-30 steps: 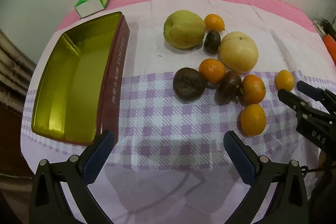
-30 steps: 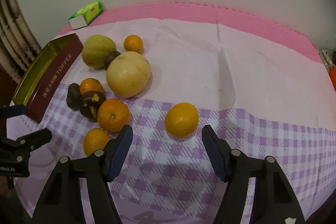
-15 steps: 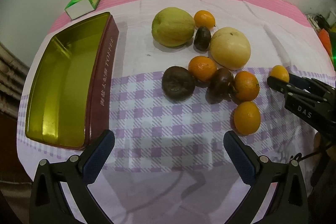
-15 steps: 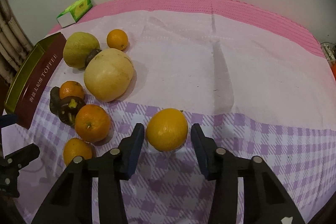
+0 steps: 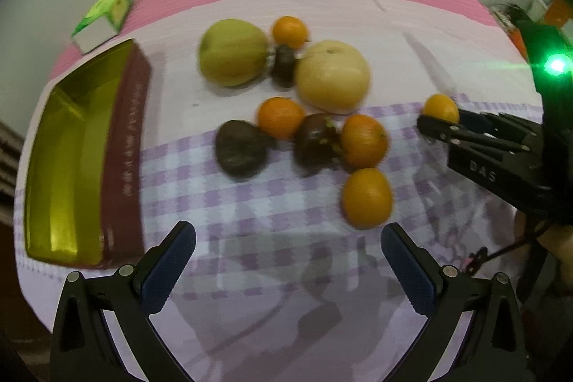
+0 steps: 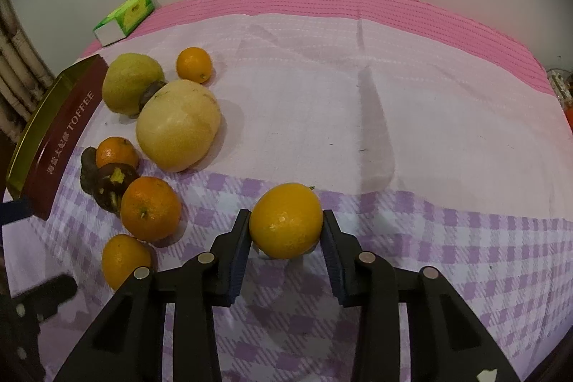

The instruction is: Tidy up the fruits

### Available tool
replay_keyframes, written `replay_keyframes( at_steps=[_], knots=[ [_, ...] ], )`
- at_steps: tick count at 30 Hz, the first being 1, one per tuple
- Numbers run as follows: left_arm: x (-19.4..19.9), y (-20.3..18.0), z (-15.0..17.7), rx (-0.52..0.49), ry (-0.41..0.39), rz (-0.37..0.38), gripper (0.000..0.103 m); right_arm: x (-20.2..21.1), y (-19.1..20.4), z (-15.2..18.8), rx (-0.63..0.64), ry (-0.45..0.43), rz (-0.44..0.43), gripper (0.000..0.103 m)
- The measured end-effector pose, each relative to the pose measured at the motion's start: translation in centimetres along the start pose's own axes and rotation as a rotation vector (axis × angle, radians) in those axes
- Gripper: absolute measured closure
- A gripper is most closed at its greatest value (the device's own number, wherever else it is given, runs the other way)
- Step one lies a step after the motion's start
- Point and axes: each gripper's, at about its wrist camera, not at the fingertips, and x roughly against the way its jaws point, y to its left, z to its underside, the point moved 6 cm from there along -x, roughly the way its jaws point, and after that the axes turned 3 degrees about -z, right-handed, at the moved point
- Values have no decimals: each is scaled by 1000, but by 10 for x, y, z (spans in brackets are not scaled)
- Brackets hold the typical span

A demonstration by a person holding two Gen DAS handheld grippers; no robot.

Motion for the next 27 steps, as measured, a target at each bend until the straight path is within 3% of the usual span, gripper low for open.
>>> replay_keyframes(
  at_steps=[8, 19, 27],
  knots=[
    [-18, -21, -8, 19, 88, 97, 1, 22, -25, -8, -60, -25, 17, 67],
    [-29, -37, -21, 40, 108, 113, 28, 28, -34, -10, -97, -46, 2, 67],
    [-43, -48, -28, 42, 123, 127, 52, 29, -35, -9, -101, -46, -6, 67]
  ],
)
